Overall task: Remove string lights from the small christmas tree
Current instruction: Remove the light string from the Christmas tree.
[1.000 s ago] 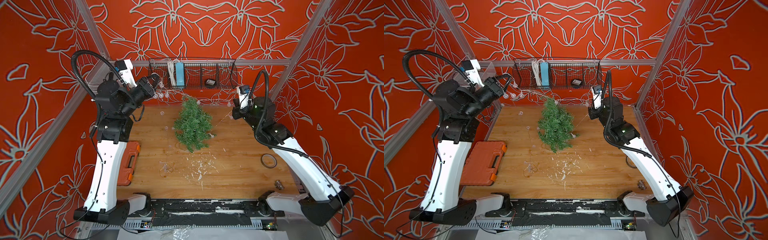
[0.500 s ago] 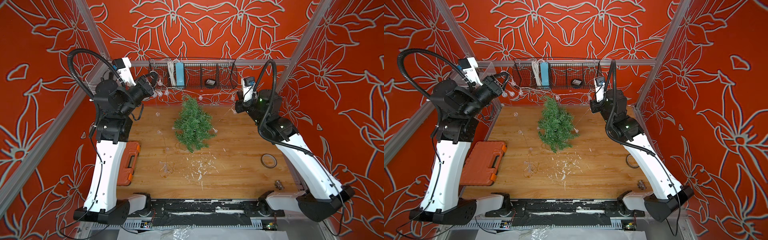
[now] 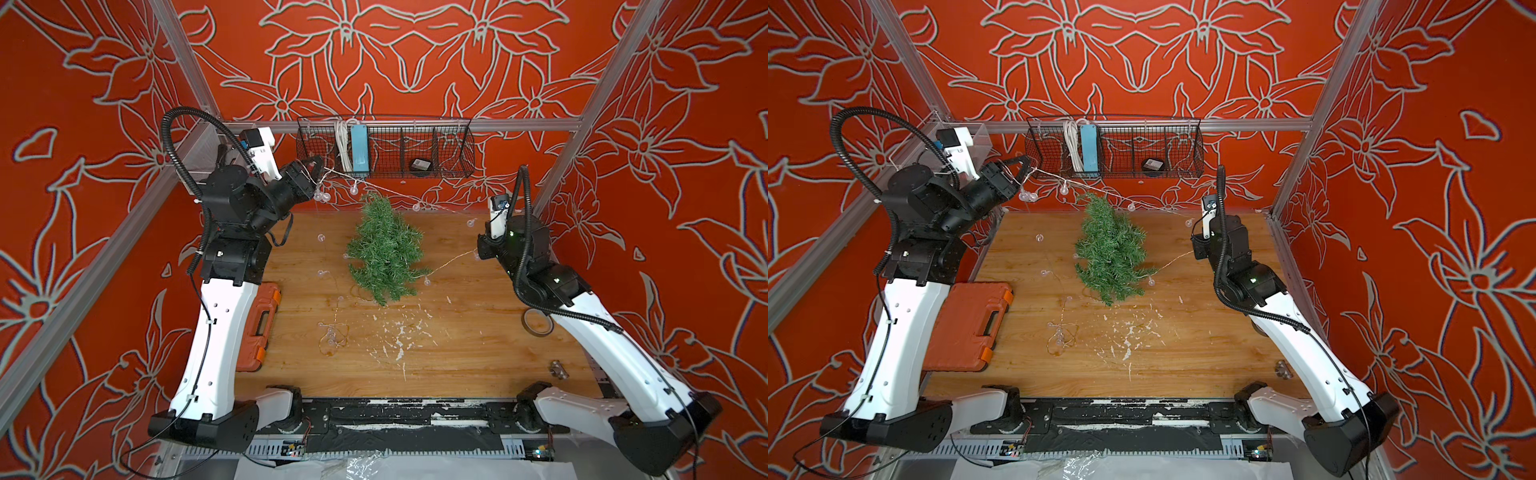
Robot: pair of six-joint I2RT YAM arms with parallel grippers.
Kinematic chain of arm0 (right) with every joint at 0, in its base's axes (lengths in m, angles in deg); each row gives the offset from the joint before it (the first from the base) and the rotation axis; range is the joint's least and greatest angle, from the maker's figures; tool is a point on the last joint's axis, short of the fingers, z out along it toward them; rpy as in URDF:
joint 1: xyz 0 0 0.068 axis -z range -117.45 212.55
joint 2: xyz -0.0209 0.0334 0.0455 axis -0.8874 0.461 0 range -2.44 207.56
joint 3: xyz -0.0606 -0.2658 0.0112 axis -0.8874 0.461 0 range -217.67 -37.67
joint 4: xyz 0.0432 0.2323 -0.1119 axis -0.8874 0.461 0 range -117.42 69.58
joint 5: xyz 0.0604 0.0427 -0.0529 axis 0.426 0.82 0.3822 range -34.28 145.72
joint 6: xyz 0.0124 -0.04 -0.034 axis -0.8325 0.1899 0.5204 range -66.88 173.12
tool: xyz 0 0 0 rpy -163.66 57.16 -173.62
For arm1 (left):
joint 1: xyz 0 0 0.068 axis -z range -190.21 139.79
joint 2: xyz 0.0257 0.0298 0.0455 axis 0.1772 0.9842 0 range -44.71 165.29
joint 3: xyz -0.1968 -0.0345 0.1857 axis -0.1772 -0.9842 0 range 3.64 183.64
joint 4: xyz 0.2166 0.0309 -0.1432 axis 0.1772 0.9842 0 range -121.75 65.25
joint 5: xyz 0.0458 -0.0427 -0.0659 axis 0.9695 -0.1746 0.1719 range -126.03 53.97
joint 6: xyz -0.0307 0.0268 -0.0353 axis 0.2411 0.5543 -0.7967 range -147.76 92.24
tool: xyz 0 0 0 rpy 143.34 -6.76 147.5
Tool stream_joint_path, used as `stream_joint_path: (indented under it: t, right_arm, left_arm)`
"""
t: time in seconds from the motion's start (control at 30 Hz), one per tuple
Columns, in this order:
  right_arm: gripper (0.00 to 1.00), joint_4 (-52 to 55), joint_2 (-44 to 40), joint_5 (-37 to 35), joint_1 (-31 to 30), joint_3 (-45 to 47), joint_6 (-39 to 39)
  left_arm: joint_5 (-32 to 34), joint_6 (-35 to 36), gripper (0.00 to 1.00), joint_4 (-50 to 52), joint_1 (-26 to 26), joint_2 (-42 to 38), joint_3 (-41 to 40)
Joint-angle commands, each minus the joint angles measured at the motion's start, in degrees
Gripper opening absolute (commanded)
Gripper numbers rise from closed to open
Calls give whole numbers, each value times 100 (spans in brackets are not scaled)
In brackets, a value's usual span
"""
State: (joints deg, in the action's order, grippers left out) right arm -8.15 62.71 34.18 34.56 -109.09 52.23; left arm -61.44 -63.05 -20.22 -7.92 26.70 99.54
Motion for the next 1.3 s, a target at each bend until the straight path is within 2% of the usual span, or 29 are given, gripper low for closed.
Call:
stream_joint_path:
  t: [0.0, 0.27, 0.47, 0.63, 0.73, 0.87, 1.07, 1.17, 1.27]
  right_arm:
    - [0, -206, -189, -811, 83, -432, 368]
    - [0, -48, 58, -1114, 84, -1438, 713]
    - [0, -4, 257, -1323, 100, -1762, 966]
    - [0, -22, 475, -1291, 380, -1667, 891]
    - [0, -78, 592, -1529, 603, -1588, 954]
    - [0, 0, 657, -1261, 961, -1344, 789]
    - [0, -328, 1236, -1110, 1298, -507, 408]
    - [0, -588, 1412, -1325, 1336, -473, 631]
    - [0, -574, 1485, -1162, 1439, -730, 528]
  left_arm:
    - [47, 178, 0, -126, -17, -144, 58]
    - [177, 259, 0, -28, -11, -128, 66]
    - [210, 291, 0, 25, -11, -84, 136]
    - [191, 285, 0, 26, -13, -51, 140]
    - [168, 270, 0, 8, -11, -39, 104]
    - [166, 306, 0, 25, -9, -7, 91]
    - [135, 301, 0, 4, -10, 20, -19]
    - [157, 349, 0, 41, -11, -7, -22]
    - [193, 387, 0, 42, -14, -14, -40]
